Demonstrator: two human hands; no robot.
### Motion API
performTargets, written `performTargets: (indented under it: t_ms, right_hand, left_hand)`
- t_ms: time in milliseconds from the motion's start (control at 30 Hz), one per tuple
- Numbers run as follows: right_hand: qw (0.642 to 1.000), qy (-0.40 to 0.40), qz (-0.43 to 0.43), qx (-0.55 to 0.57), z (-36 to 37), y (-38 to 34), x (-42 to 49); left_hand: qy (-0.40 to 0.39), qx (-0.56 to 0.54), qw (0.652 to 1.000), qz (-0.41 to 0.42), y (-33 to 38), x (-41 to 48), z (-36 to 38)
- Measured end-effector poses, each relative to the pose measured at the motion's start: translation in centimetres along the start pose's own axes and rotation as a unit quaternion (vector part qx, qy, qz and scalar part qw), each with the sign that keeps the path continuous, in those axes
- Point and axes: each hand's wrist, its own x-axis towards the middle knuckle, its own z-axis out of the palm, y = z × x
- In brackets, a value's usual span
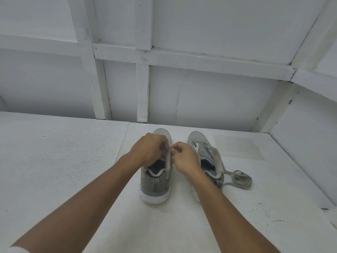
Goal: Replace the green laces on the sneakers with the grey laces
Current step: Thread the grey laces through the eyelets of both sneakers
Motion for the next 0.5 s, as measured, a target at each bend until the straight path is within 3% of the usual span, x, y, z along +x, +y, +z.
performTargets:
  t_ms: [333, 433, 500]
  right_hand:
    - [0.990, -0.013, -0.032, -0.136, -1.0, -1.0, -0.1]
    - [0.993, 0.050, -0.034, -0.105, -2.1, -1.3, 0.5]
    - [0.996, 0.084, 0.010, 0.015, -2.9, -1.5, 1.2]
  left_hand:
    - [0.082, 0.095, 0.992, 0.034, -1.9, -1.1, 0.5]
    - [0.073, 0.080, 0.994, 0.005, -3.3, -1.2, 0.3]
    - [0.073, 0.066, 0.995, -0.002, -3.8, -1.2, 0.4]
